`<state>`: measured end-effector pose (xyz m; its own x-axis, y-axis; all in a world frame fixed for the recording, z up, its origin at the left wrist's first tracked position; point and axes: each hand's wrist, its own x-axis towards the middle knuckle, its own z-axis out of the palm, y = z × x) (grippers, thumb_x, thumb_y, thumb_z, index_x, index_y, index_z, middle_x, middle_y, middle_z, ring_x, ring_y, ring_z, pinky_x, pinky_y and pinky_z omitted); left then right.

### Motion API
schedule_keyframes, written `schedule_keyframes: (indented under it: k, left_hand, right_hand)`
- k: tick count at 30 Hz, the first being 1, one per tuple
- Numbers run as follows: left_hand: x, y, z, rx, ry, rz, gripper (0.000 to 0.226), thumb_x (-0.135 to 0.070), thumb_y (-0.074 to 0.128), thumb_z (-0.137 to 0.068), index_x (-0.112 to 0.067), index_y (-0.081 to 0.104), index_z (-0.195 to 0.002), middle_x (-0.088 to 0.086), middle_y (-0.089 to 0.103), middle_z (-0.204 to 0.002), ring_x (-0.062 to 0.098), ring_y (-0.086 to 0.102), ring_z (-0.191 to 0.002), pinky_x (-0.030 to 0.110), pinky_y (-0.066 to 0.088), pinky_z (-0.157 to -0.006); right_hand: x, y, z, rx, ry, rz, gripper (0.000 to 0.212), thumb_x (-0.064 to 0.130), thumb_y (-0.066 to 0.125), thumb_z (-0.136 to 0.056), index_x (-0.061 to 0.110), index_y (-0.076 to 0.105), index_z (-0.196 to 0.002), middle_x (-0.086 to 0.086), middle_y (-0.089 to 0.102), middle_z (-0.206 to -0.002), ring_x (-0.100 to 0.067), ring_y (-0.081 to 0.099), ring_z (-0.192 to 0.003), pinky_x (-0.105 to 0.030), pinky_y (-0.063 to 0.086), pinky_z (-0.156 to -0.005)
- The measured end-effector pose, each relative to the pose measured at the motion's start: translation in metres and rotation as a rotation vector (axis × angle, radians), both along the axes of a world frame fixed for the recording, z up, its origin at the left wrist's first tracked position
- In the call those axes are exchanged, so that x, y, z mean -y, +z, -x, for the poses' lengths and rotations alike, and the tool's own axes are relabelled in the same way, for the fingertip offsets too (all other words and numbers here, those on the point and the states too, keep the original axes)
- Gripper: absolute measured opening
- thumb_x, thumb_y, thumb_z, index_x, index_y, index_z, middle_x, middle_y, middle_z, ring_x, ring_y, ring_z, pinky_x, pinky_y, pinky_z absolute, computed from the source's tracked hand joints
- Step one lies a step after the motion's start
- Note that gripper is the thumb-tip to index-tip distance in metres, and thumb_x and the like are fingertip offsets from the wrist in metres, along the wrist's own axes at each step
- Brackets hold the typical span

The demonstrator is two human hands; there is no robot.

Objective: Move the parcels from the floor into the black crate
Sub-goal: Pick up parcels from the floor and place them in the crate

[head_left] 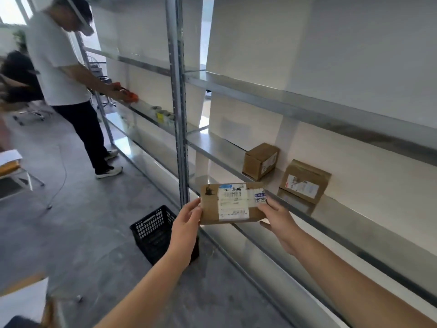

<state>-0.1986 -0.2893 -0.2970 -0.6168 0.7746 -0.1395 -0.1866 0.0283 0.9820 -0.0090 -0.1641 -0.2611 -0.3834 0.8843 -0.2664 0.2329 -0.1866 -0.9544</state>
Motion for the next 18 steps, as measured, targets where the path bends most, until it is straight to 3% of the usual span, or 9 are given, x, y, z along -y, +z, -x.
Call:
schedule_keyframes:
  k: [7,9,14,15,18]
  left_hand:
    - [-0.018,-0.004,0.024,-0.003,0.143,0.003,0.026,-0.025,0.055,-0.098,-0.044,0.072,-0.106,-0.008,0.073,-0.11,0.009,0.068,-0.104,0.029,0.053,-0.092]
    - [-0.025,0.0,0.035,-0.006,0.19,0.018,0.024,-0.023,0.056,-0.099,-0.039,0.072,-0.109,-0.004,0.073,-0.112,0.012,0.069,-0.105,0.027,0.055,-0.088]
    - [-0.037,0.01,0.064,-0.039,0.327,0.039,0.021,-0.021,0.057,-0.099,-0.032,0.071,-0.109,-0.002,0.076,-0.104,0.014,0.071,-0.099,0.02,0.056,-0.077]
    - [-0.039,0.011,0.067,-0.041,0.355,0.043,0.021,-0.02,0.057,-0.099,-0.032,0.071,-0.108,-0.001,0.076,-0.103,0.014,0.071,-0.099,0.019,0.055,-0.077]
    - [-0.047,0.009,0.075,-0.037,0.409,0.051,0.021,-0.018,0.054,-0.1,-0.031,0.069,-0.109,0.001,0.075,-0.104,0.015,0.071,-0.1,0.021,0.055,-0.079]
  right_hand:
    - [-0.046,-0.004,0.044,-0.058,0.158,0.033,0.036,0.015,0.05,-0.101,0.028,0.059,-0.134,0.011,0.069,-0.111,0.009,0.068,-0.081,-0.007,0.05,-0.056]
    - [-0.062,-0.002,0.058,-0.069,0.218,0.032,0.037,0.014,0.05,-0.101,0.027,0.059,-0.135,0.009,0.07,-0.113,0.003,0.07,-0.087,-0.009,0.052,-0.062]
    - [-0.094,-0.004,0.102,-0.064,0.358,0.044,0.035,0.017,0.053,-0.1,0.03,0.058,-0.133,0.004,0.067,-0.123,-0.013,0.063,-0.111,-0.03,0.052,-0.095]
    - [-0.098,-0.006,0.11,-0.064,0.391,0.051,0.034,0.018,0.053,-0.1,0.03,0.059,-0.131,0.005,0.067,-0.122,-0.012,0.063,-0.11,-0.028,0.053,-0.093]
    - [-0.113,-0.012,0.132,-0.081,0.451,0.073,0.028,0.019,0.051,-0.101,0.038,0.06,-0.121,0.017,0.07,-0.102,0.001,0.069,-0.088,-0.014,0.053,-0.065]
